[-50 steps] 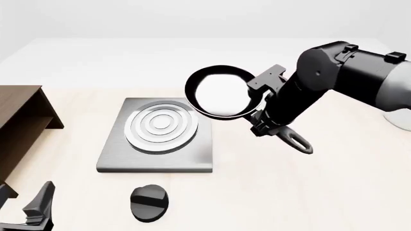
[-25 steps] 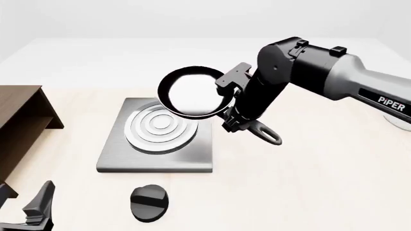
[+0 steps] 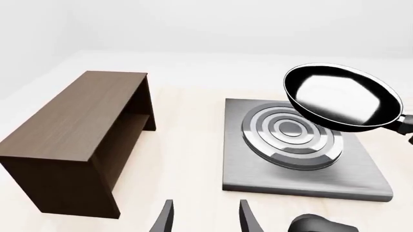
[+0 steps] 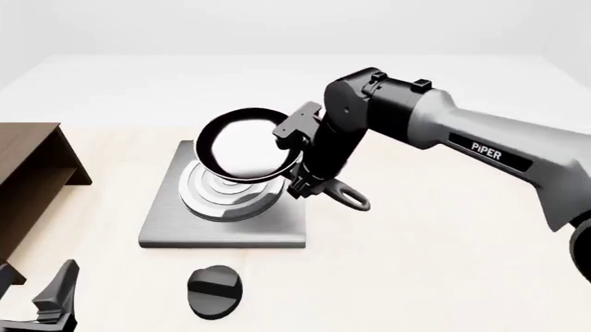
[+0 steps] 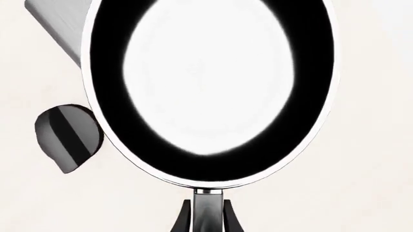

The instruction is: Turn on the stove and put the frying pan on it.

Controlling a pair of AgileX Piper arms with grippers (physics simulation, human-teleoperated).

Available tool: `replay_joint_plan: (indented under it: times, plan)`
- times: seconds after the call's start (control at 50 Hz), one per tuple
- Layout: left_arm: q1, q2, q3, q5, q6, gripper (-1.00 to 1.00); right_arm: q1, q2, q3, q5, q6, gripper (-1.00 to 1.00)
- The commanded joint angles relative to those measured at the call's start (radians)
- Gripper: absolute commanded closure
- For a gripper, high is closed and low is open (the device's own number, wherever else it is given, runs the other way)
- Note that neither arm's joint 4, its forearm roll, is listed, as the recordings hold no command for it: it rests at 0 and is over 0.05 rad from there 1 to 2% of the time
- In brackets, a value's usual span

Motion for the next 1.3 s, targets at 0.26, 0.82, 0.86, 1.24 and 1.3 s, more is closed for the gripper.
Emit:
replay_joint_plan:
  times: [0.26, 0.82, 0.86, 1.24, 1.3]
  plan:
    - [0.000, 0.000, 0.000, 0.001, -0.008, -1.00, 0.083, 0.051, -0.059, -0.016, 0.041, 1.00]
    - [0.001, 0.000, 0.000, -0.005, -0.008, -1.00, 0.064, 0.112, -0.046, -0.063, 0.036, 1.00]
    - [0.001, 0.000, 0.000, -0.006, -0.008, -1.00, 0.046, 0.126, -0.050, -0.062, 0.020, 1.00]
    - [0.001, 0.000, 0.000, -0.007, -0.010, -1.00, 0.043, 0.181, -0.079, -0.074, 0.044, 1.00]
    - [0.001, 0.000, 0.000, -0.007, -0.012, -1.00, 0.035, 0.186, -0.077, -0.078, 0.031, 1.00]
